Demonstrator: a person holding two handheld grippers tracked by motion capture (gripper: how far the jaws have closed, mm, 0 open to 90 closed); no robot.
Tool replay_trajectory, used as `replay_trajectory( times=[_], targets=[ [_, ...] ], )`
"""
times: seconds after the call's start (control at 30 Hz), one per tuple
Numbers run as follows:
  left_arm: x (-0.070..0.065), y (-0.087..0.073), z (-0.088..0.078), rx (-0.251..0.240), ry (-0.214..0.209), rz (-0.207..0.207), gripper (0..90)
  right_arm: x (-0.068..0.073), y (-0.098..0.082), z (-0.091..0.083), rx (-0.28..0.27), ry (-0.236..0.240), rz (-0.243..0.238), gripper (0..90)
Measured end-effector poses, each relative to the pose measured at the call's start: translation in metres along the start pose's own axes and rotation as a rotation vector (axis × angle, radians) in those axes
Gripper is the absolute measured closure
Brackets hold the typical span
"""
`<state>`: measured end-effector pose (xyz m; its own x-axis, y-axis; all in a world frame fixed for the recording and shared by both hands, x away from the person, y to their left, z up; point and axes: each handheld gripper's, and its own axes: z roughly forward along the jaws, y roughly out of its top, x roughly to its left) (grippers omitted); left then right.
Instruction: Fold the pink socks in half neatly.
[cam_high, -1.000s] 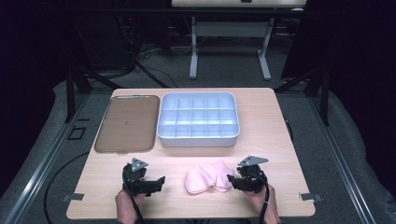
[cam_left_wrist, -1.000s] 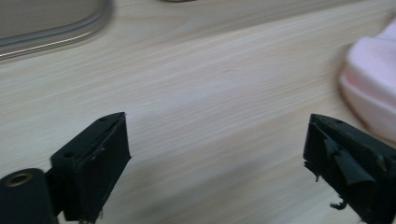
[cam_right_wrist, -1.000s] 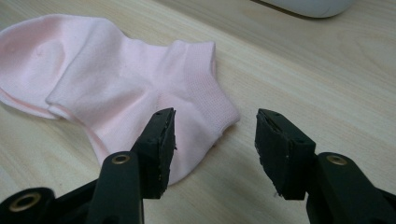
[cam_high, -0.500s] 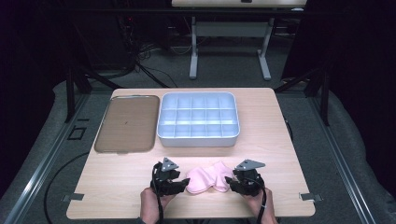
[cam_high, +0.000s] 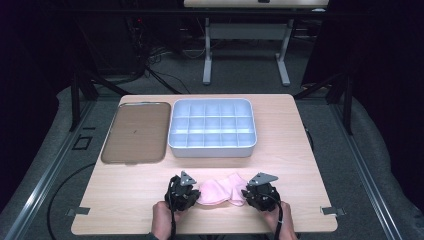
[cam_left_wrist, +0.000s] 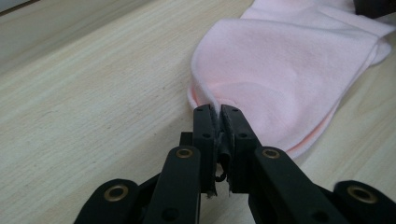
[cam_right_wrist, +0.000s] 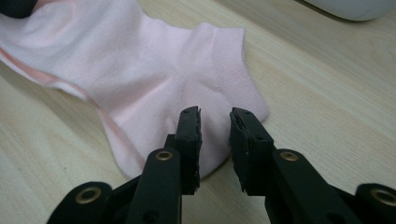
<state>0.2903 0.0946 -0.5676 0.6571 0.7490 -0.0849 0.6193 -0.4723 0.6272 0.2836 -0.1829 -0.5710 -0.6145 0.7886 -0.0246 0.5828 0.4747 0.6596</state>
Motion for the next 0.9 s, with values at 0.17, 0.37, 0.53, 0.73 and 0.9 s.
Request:
replay_trajectory(
  times=[0.17,0.37,0.53,0.73,0.9],
  targets=[
    [0.004,0.000,-0.001,0.004,0.021,0.029,84.5,0.001,-0.001,-0.002,0.008,-0.001,0.000,72.1],
    [0.011,0.000,-0.004,-0.004,0.029,0.021,63.4,0.001,-0.005,-0.003,-0.006,0.002,0.018,67.3],
    [0.013,-0.003,-0.017,-0.060,0.011,-0.022,57.0,-0.001,-0.006,-0.008,-0.046,0.014,0.022,59.6],
    [0.018,-0.008,-0.018,-0.088,-0.008,-0.053,59.0,-0.010,-0.003,-0.019,-0.098,-0.001,0.056,57.7],
    [0.022,-0.016,-0.010,-0.075,-0.052,-0.054,61.8,-0.021,-0.003,-0.016,-0.076,-0.008,0.088,59.5]
  ],
)
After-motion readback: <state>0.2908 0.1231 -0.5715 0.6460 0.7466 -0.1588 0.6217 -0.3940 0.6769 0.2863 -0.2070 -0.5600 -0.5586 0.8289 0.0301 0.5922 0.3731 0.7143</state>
